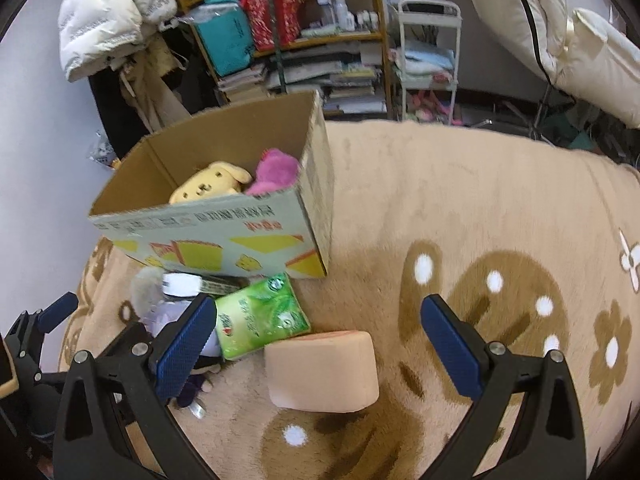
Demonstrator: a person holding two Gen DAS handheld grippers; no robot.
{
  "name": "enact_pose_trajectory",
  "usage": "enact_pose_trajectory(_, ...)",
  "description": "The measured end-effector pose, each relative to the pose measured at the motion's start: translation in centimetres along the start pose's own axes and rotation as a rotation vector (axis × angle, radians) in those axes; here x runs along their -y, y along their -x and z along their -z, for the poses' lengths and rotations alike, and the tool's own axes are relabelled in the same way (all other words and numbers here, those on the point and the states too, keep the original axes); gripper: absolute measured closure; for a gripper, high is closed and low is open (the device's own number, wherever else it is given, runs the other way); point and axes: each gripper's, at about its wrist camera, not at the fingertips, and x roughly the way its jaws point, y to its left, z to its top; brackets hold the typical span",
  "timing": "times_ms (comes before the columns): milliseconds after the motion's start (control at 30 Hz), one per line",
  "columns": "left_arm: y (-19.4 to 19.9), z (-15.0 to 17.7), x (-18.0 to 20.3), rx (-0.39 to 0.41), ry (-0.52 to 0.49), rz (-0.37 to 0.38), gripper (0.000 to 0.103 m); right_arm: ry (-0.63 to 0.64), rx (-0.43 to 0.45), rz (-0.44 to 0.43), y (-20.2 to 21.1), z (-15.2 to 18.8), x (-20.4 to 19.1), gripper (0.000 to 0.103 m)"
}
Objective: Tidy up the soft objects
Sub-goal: 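Grasp white-haired doll with left tool while right tool grasps roll cushion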
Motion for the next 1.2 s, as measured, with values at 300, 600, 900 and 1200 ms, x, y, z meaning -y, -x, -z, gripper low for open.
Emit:
enact_pose_trajectory(300, -2.6, 1.0, 1.6, -0.086, -0.054, 0.016, 0.001, 0.005, -0.110, 0.000, -2.7, 1.0, 0.1, 0.000)
enact_pose_trajectory(600, -4.9, 2.2, 2.4, -0.158, -0.093, 0.018, 0.001, -0.004, -0.219, 0.011, -4.2, 2.3, 0.4, 0.000)
enact_pose_trajectory(900, -6.2, 2.8, 2.1, -0.224, -0.062, 0.094, 0.024, 0.047, -0.294, 0.000, -5.5, 3.3, -1.2, 0.004)
enact_pose_trajectory(1200, -6.5, 3.7, 3.3, -0.256, -0.101, 0.120, 0.062, 0.060, -0.332, 0.025, -6.0, 4.1, -1.5, 0.028)
